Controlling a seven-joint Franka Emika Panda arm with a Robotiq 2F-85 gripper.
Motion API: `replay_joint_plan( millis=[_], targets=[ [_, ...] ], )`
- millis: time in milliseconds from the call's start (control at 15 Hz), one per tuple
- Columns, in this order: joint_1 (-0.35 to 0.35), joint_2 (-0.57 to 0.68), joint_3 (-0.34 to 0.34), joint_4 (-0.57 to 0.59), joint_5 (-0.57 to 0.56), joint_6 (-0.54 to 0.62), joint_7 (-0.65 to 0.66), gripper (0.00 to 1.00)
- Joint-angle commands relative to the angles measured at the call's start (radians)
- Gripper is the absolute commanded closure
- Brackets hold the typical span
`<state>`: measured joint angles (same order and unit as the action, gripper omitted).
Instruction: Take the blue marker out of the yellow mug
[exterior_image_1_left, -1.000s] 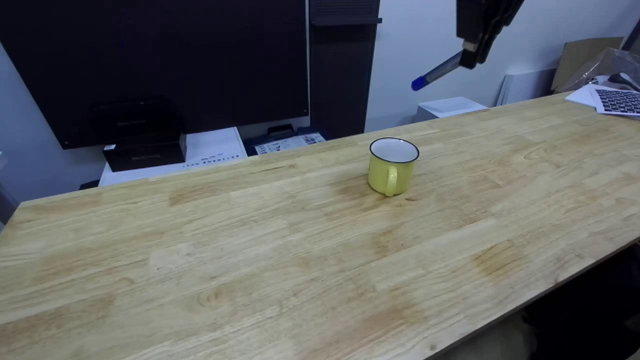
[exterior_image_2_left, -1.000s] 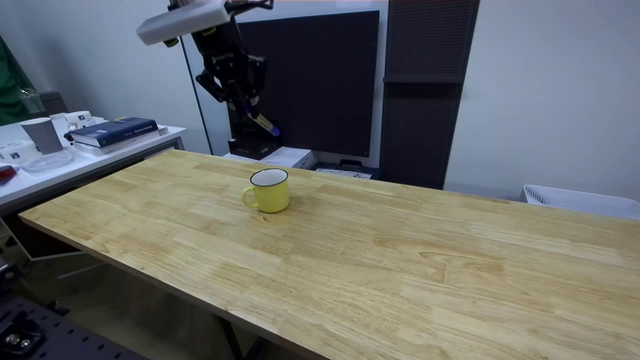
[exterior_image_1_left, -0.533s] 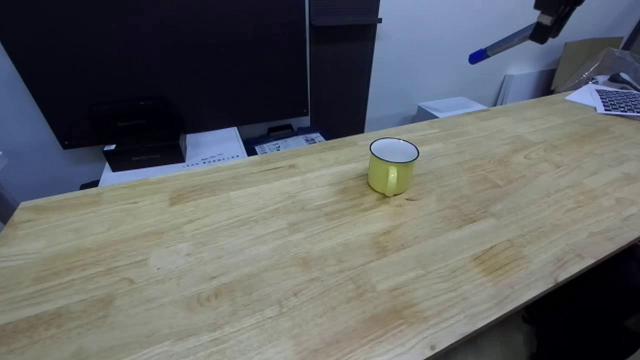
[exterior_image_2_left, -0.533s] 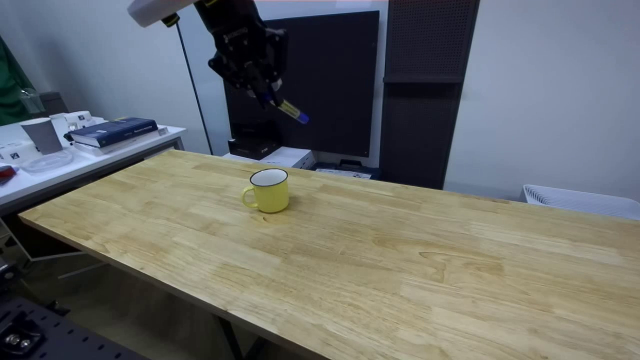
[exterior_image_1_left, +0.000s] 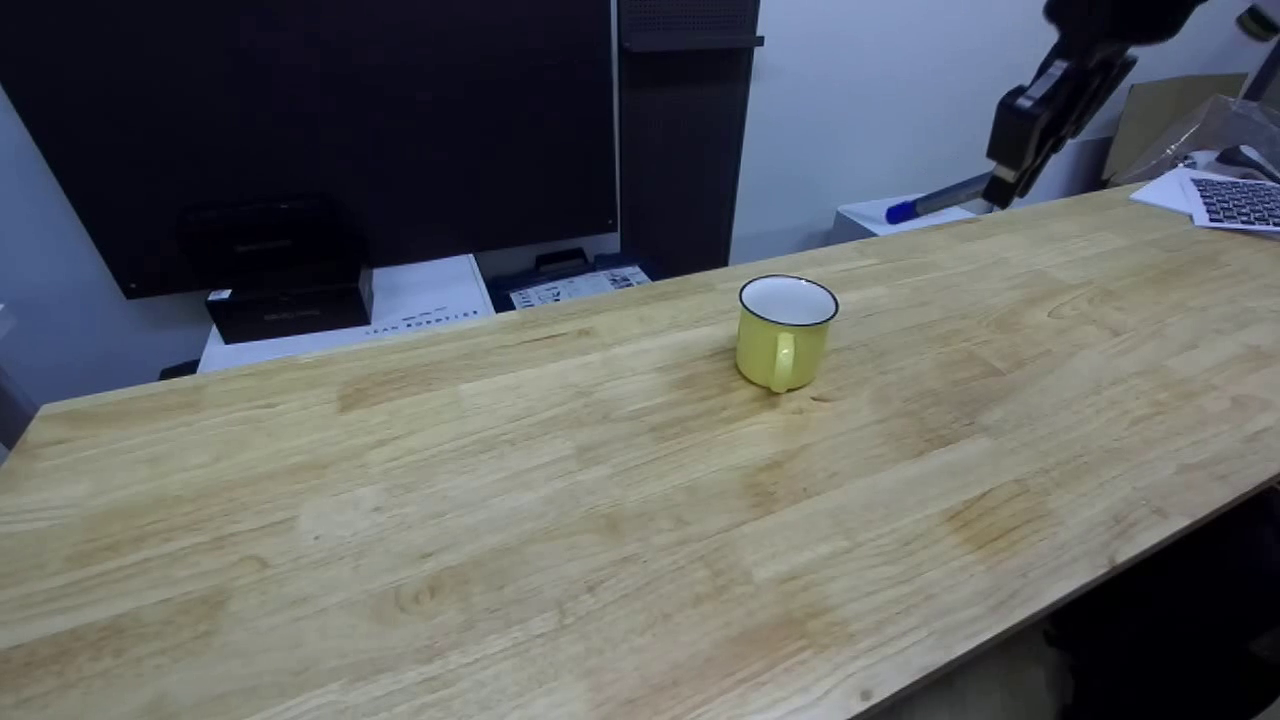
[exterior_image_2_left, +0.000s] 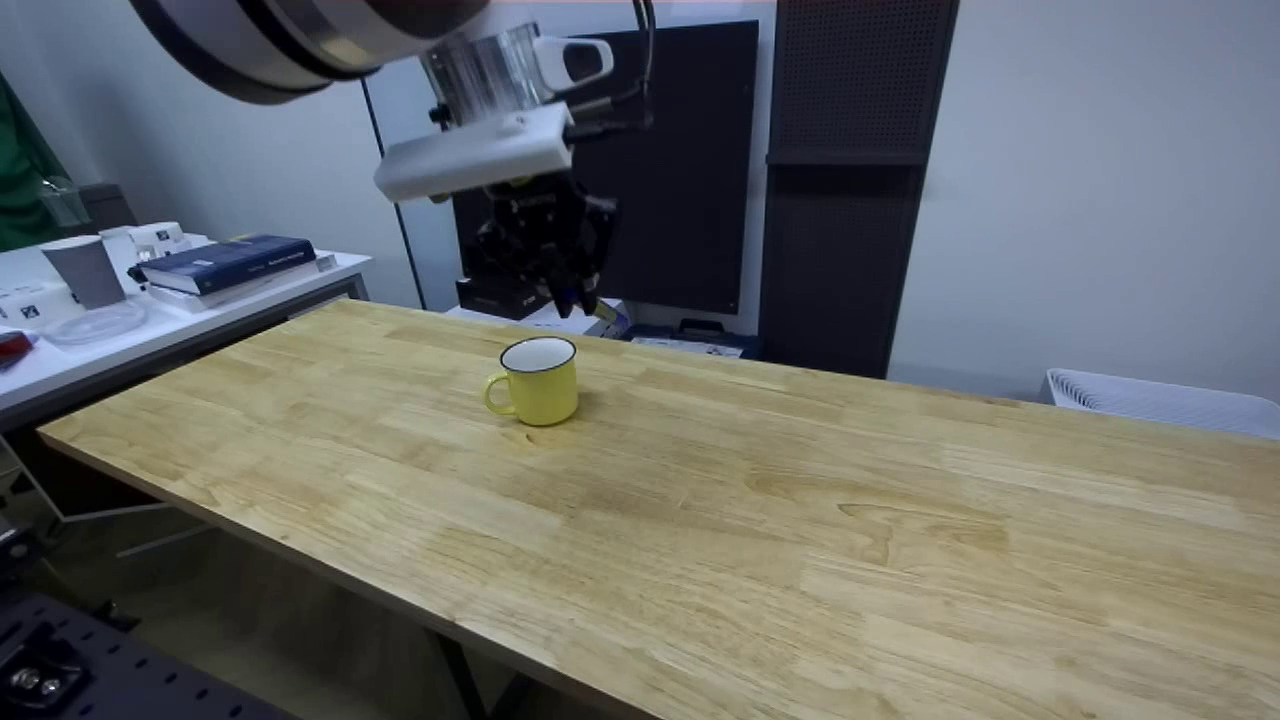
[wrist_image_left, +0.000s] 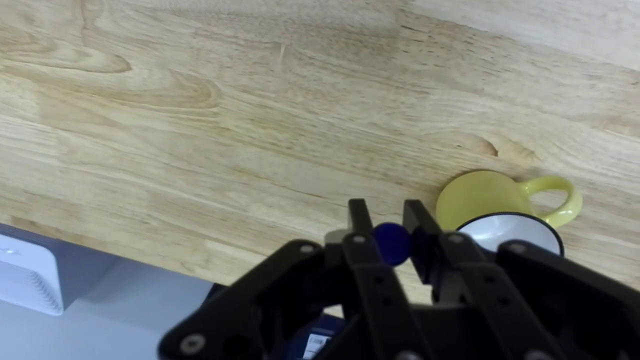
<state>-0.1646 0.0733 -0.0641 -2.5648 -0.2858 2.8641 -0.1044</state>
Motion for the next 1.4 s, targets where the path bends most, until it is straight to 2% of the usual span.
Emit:
replay_joint_plan(
  millis=[0,133,200,267,467,667,1000,1333],
  targets=[
    [0.029,0.036,-0.023,0.012,0.029,0.011,-0.029,0.78],
    [0.031,0.046,-0.026,0.014,0.029,0.012,-0.030,0.78],
    [0.031,0.038,-0.028,0.012,0.026,0.012,-0.028,0.94],
    [0.048,0.035,-0.063,0.012,-0.066,0.046,0.060,0.94],
    [0.062,0.072,-0.109,0.021,-0.210,0.109,0.178,0.94],
    [0.070,0.127,-0.144,0.027,-0.280,0.159,0.221,0.94],
    [0.065,0.272,-0.139,0.063,-0.248,0.251,0.188,0.94],
    [0.023,0.385,-0.082,0.108,-0.204,0.297,0.164,0.94]
  ],
)
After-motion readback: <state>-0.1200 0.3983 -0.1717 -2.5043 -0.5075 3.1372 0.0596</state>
